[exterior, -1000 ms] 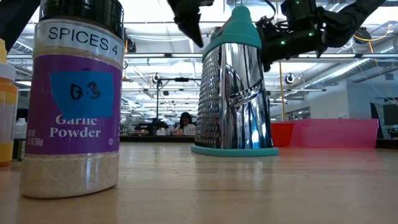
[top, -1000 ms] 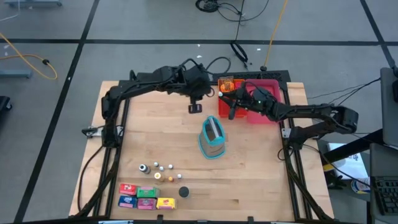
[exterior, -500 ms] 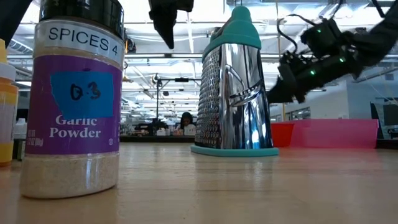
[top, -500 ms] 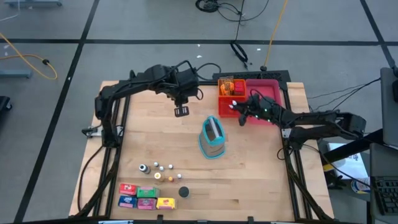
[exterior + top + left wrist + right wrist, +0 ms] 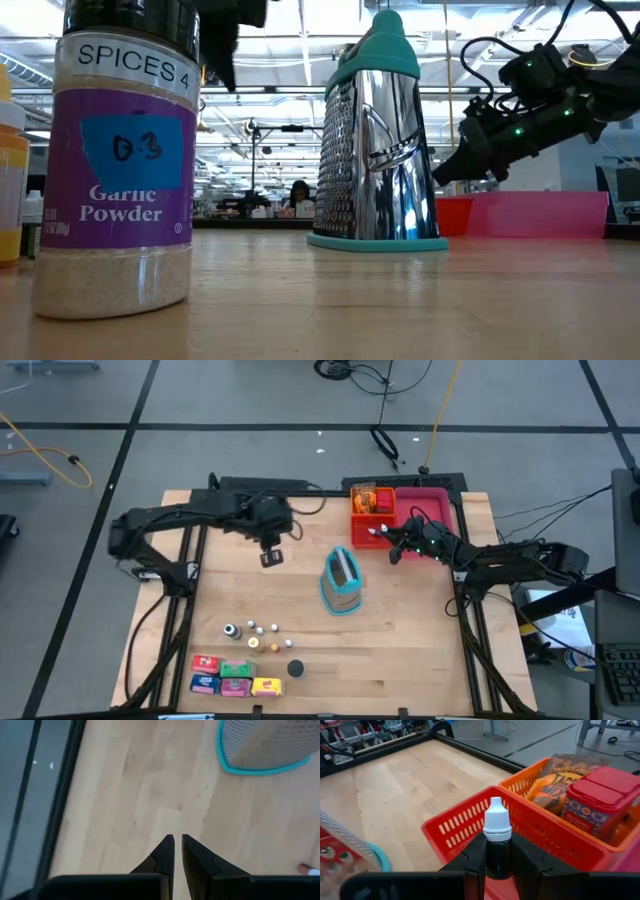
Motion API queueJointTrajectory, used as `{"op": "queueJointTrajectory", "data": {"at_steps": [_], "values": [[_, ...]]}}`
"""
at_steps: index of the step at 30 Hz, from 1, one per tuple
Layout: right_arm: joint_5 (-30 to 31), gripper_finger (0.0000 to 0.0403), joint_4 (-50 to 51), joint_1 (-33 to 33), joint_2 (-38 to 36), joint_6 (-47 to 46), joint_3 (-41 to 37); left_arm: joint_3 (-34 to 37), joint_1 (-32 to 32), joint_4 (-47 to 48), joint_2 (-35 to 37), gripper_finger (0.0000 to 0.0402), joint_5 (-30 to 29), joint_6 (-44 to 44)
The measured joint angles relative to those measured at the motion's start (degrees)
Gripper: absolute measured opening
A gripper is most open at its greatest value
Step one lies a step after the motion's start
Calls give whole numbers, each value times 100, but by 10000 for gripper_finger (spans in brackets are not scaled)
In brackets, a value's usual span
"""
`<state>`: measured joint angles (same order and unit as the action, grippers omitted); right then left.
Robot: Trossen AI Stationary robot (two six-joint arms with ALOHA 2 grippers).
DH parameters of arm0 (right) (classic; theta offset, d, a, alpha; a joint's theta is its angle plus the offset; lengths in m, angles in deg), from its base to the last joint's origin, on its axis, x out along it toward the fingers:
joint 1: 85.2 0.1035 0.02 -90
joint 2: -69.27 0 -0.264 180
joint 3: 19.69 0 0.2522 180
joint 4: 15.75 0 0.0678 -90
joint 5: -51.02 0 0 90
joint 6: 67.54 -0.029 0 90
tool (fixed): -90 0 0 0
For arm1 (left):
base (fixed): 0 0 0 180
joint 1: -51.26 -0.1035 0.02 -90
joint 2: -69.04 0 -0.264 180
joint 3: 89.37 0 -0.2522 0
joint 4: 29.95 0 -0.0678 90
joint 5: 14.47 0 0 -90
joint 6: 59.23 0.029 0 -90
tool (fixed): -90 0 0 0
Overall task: Pick & Place Kitchen Items
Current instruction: Put the small top brown food coloring bottle into the red bin
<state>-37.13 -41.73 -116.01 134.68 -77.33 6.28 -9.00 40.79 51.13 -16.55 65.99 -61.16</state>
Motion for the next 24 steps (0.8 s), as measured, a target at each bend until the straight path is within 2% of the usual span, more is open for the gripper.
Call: {"op": "queueJointTrajectory", "data": {"at_steps": [6, 11, 16, 24], "values": [[5, 77, 179, -36, 10, -1, -2, 1315, 472, -457, 1139, 37, 1, -698], [142, 85, 201, -34, 17, 33, -2, 2112, 830, -495, 1854, 37, -89, -1217], [139, 87, 138, -34, 17, 32, -2, 2551, 1082, -493, 2400, 37, -396, -1631], [150, 99, 181, -34, 17, -2, -2, 2728, 1411, -453, 2941, 37, -551, -1968]]}}
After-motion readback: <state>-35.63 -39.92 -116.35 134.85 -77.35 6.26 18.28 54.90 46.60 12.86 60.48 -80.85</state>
